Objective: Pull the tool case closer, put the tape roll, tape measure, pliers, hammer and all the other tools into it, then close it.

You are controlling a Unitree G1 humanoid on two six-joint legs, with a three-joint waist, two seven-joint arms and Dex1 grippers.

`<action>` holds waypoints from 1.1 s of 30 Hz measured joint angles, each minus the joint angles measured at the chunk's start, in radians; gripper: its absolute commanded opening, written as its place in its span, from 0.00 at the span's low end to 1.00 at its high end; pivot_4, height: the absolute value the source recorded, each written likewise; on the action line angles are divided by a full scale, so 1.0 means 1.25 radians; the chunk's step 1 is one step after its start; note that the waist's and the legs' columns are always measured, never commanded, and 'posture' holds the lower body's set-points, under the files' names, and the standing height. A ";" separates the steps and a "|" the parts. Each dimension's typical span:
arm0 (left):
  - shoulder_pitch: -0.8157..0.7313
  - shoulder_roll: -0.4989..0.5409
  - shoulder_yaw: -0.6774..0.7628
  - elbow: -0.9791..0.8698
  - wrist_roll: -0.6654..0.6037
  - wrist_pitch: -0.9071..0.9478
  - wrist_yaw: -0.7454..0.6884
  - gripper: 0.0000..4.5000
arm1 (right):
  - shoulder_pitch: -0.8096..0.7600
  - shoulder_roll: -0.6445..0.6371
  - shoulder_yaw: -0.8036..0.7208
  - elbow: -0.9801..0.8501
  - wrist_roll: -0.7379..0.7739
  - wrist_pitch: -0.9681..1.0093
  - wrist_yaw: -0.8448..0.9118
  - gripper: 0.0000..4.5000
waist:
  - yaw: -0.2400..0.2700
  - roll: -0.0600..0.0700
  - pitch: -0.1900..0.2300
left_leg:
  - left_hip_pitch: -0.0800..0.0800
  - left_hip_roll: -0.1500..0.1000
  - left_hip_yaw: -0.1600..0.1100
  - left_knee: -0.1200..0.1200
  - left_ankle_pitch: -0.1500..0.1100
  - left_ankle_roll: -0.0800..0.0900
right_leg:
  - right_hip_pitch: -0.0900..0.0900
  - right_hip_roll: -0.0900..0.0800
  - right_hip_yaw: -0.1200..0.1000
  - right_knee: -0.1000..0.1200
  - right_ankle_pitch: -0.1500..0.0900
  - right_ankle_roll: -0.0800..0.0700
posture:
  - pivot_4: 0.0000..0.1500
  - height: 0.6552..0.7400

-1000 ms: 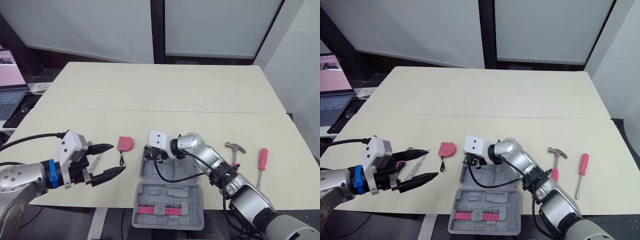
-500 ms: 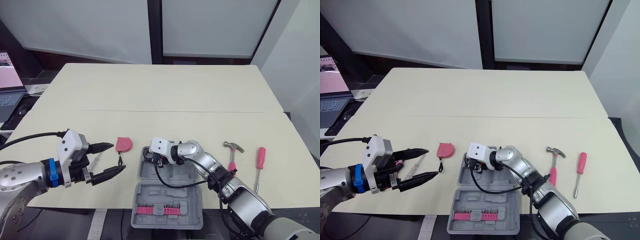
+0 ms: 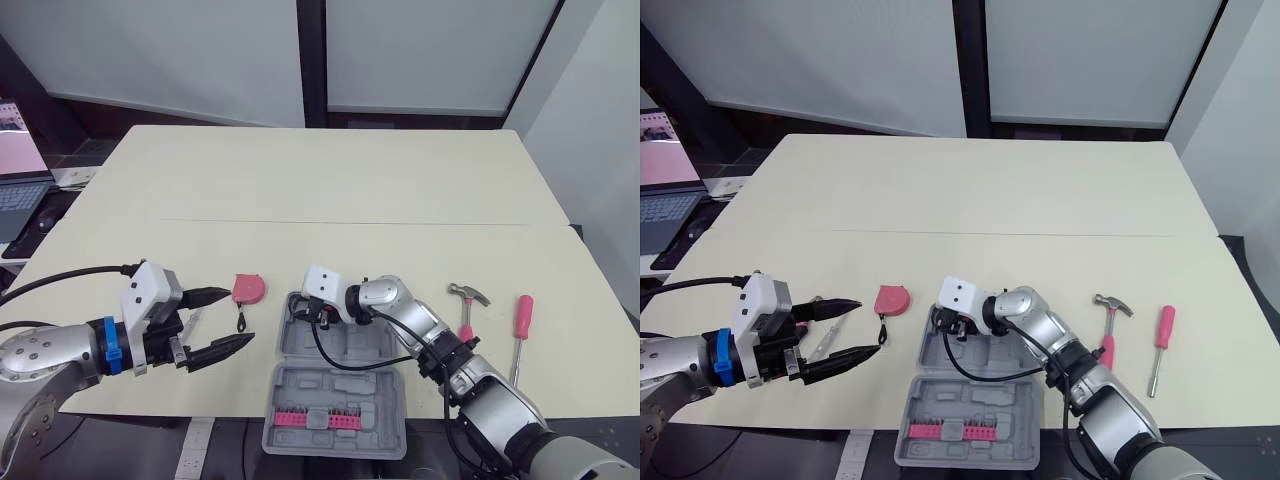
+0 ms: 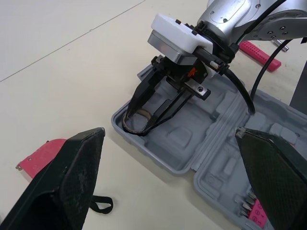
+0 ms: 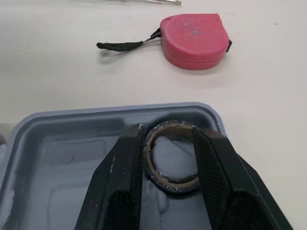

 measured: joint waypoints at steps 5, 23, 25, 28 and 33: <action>0.000 0.000 -0.003 0.001 0.000 -0.003 0.000 1.00 | 0.000 0.002 -0.001 -0.001 0.000 0.011 0.000 0.39 | 0.000 0.000 0.000 | 0.000 0.000 0.000 0.000 0.000 0.000 | 0.000 0.000 0.000 0.000 0.000 0.000 | 1.00 1.00; 0.005 0.000 -0.003 0.000 0.000 -0.003 0.002 1.00 | -0.002 0.007 0.026 -0.017 -0.054 0.006 -0.029 0.39 | 0.000 0.000 0.000 | 0.000 0.000 0.000 0.000 0.000 0.000 | 0.000 0.000 0.000 0.000 0.000 0.000 | 1.00 1.00; 0.005 0.000 -0.003 0.001 0.000 -0.003 0.002 1.00 | 0.005 0.005 0.014 -0.026 -0.034 0.004 -0.024 0.39 | 0.000 0.000 0.000 | 0.000 0.000 0.000 0.000 0.000 0.000 | 0.000 0.000 0.000 0.000 0.000 0.000 | 1.00 1.00; 0.005 0.000 -0.001 0.026 0.000 -0.008 -0.001 1.00 | 0.006 -0.019 -0.028 -0.079 0.010 -0.005 0.002 0.39 | 0.001 0.000 0.000 | 0.000 0.000 0.000 0.000 0.000 0.000 | 0.000 0.000 0.000 0.000 0.000 0.000 | 1.00 1.00; -0.001 0.020 0.036 0.138 0.009 -0.034 -0.035 1.00 | 0.027 -0.140 -0.129 -0.243 0.129 0.033 0.098 0.51 | 0.005 0.000 0.000 | -0.001 0.000 -0.001 0.000 0.000 0.000 | 0.000 -0.001 -0.001 -0.002 0.000 0.000 | 1.00 1.00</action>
